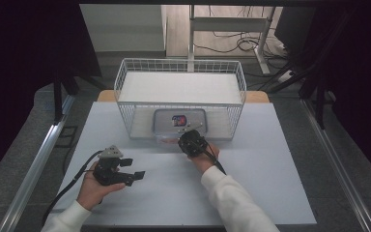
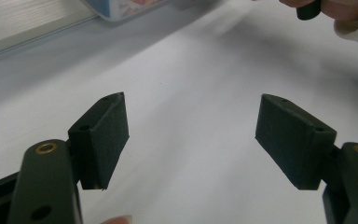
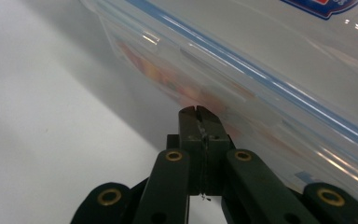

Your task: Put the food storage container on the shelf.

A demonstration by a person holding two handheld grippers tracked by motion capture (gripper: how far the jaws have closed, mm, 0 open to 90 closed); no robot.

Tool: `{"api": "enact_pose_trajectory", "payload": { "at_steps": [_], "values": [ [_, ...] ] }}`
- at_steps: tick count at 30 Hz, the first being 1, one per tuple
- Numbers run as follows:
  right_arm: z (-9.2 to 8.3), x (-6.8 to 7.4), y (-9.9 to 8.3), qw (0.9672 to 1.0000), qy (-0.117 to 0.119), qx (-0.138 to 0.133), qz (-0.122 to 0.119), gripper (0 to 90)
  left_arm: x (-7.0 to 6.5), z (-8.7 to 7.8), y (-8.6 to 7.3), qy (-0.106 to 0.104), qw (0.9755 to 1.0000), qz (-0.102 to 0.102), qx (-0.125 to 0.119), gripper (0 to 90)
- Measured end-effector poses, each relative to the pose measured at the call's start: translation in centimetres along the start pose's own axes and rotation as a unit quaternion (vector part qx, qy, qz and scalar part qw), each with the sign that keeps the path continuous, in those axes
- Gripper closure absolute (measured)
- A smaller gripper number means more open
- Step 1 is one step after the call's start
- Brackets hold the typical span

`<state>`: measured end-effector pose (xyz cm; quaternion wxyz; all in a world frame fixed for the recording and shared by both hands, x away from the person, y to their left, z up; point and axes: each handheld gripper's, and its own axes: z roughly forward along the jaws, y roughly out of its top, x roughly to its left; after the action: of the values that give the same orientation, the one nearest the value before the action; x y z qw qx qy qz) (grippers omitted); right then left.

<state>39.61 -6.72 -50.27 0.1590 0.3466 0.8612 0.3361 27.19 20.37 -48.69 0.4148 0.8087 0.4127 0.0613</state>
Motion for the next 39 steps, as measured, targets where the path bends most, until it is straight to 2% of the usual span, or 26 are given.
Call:
{"api": "enact_pose_trajectory", "payload": {
  "at_steps": [12, 17, 23, 27, 32, 35, 39],
  "values": [
    [1.4, -0.8, 1.4, 0.9999, -0.014, 0.0, 0.003, 89.3, 0.3, 0.1, -0.1, 0.006, 1.0, -0.003, 0.0, 25.4],
    [1.9, -1.2, 1.9, 0.9998, -0.018, 0.0, 0.012, 89.3, 0.4, 0.2, -0.2, 0.004, 1.0, -0.004, 0.002, 25.4],
    [2.2, -1.6, 2.2, 0.9995, -0.023, 0.0, 0.021, 89.2, 0.4, 0.2, -0.2, 0.004, 1.0, -0.004, 0.003, 25.4],
    [1.9, -1.5, 2.0, 0.9996, -0.023, 0.004, 0.017, 89.2, 0.4, 0.1, -0.2, 0.004, 1.0, -0.004, 0.002, 25.4],
    [-0.1, -1.3, 1.3, 1.0, -0.007, -0.001, -0.003, 89.2, 0.5, 0.1, -0.3, 0.006, 1.0, -0.006, 0.003, 25.4],
    [-2.5, -1.1, 0.4, 0.9998, 0.007, -0.003, -0.019, 89.2, 0.4, 0.1, -0.3, 0.008, 0.9999, -0.006, 0.003, 25.4],
    [-6.1, -1.2, -1.5, 0.9994, 0.027, -0.015, -0.014, 89.2, 0.4, 0.1, -0.3, 0.01, 0.9999, -0.006, 0.002, 25.4]
  ]
}}
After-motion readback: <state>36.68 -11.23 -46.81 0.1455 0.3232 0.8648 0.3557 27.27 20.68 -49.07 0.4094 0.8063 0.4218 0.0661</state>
